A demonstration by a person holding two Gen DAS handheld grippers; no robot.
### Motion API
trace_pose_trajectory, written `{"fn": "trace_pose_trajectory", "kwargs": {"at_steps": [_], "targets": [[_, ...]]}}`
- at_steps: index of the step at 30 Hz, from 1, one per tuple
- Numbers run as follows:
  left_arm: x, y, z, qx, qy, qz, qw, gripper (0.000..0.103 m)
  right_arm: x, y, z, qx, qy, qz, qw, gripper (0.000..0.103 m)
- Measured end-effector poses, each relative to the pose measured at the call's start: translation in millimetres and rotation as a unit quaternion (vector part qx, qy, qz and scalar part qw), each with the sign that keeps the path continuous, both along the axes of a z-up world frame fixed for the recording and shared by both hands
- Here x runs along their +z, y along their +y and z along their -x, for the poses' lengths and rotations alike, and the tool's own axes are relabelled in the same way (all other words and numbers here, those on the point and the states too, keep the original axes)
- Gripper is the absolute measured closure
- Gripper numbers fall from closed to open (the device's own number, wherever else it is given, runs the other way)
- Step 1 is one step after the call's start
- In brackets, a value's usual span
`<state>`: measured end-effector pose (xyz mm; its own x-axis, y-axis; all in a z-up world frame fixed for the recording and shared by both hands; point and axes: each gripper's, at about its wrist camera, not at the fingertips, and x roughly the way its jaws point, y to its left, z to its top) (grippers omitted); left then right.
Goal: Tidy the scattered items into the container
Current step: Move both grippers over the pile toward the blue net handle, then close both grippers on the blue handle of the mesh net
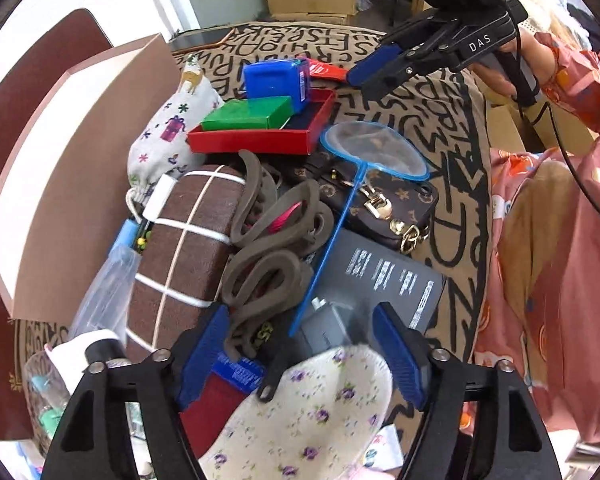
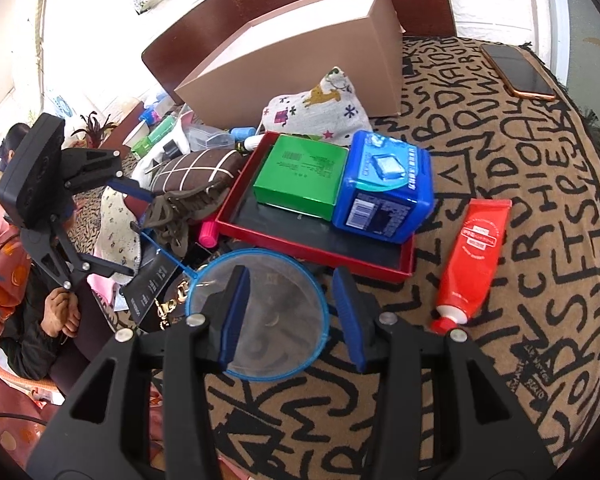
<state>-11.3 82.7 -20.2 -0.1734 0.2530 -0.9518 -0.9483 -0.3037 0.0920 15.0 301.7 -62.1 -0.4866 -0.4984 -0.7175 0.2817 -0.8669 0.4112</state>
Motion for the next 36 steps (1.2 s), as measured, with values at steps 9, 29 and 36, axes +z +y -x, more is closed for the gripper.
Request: {"fn": "trace_pose_trajectory", "kwargs": {"at_steps": [9, 29, 36], "targets": [[4, -14, -6, 0.0, -0.049, -0.014, 0.9987, 0.031, -1, 0, -3, 0.005, -0.006, -0.001, 1.0, 0.056], [-18, 5, -1, 0.006, -0.028, 0.057, 0.998, 0.091, -7, 1, -6, 0.001, -0.02, -0.003, 1.0, 0.052], [-17, 6, -2, 0.012, -0.017, 0.045, 0.9988, 0.092, -20, 5, -7, 0.014, -0.053, 0.018, 0.998, 0.039]]}}
